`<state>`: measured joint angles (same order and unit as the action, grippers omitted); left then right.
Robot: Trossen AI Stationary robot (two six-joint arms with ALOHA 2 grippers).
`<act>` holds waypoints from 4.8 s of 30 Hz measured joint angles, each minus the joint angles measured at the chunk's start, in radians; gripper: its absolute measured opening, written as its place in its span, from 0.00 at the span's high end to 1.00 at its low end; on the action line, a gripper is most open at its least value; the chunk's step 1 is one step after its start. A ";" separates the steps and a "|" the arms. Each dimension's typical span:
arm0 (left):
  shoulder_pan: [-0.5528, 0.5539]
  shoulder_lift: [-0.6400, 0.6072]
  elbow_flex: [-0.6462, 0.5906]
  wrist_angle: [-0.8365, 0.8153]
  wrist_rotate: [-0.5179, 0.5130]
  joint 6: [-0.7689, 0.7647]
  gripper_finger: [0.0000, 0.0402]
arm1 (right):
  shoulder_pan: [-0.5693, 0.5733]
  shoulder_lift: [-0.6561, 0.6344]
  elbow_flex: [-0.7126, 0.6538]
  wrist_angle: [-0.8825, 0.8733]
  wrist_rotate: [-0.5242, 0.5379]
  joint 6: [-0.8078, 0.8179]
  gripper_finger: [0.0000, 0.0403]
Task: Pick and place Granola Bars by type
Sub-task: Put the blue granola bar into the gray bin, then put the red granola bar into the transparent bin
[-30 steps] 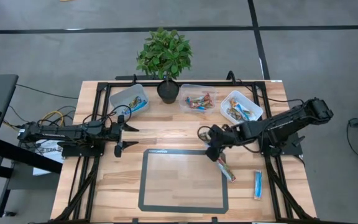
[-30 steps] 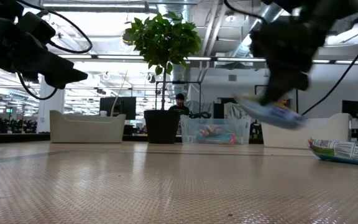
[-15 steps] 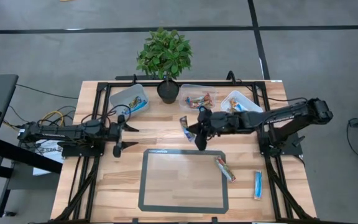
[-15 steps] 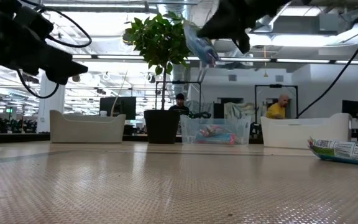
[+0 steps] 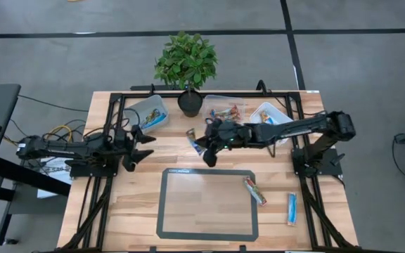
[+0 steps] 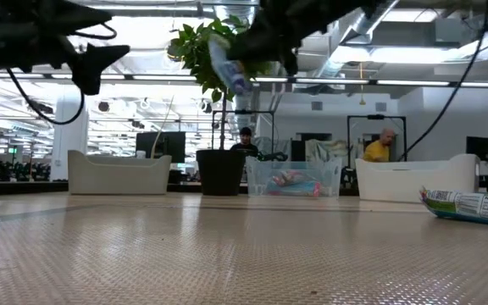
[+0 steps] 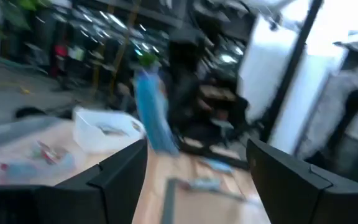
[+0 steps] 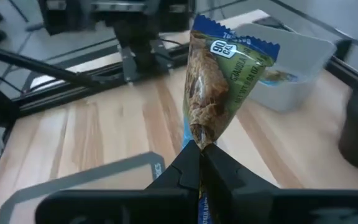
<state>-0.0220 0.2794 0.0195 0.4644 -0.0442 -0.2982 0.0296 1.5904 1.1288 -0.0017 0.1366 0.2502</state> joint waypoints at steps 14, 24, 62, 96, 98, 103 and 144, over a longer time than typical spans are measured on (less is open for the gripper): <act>0.008 0.338 0.174 0.087 -0.084 -0.020 0.33 | 0.000 0.264 0.343 0.003 -0.006 -0.228 1.00; 0.008 0.417 0.232 0.091 -0.150 0.043 0.33 | 0.000 0.298 0.406 0.013 -0.048 -0.259 1.00; 0.015 0.417 0.233 -0.111 -0.782 0.227 0.99 | -0.067 0.297 0.405 -0.206 0.105 -0.229 0.46; 0.172 0.416 0.233 -0.414 -1.084 0.224 0.43 | -0.089 0.297 0.405 -0.314 0.097 -0.172 0.37; 0.172 0.416 0.233 -0.413 -1.066 0.220 0.42 | -0.089 0.297 0.405 -0.330 0.097 -0.172 0.37; 0.172 0.412 0.233 -0.414 -0.962 0.196 0.42 | -0.088 0.297 0.405 -0.372 0.097 -0.179 0.37; -0.114 -0.164 -0.008 -0.400 -0.045 0.220 0.42 | 0.190 0.006 -0.044 -0.923 -0.045 0.662 0.37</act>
<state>-0.1358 0.1152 0.0116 0.0647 -0.0888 -0.0785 0.2196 1.5959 1.0844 -0.9245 0.0916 0.9121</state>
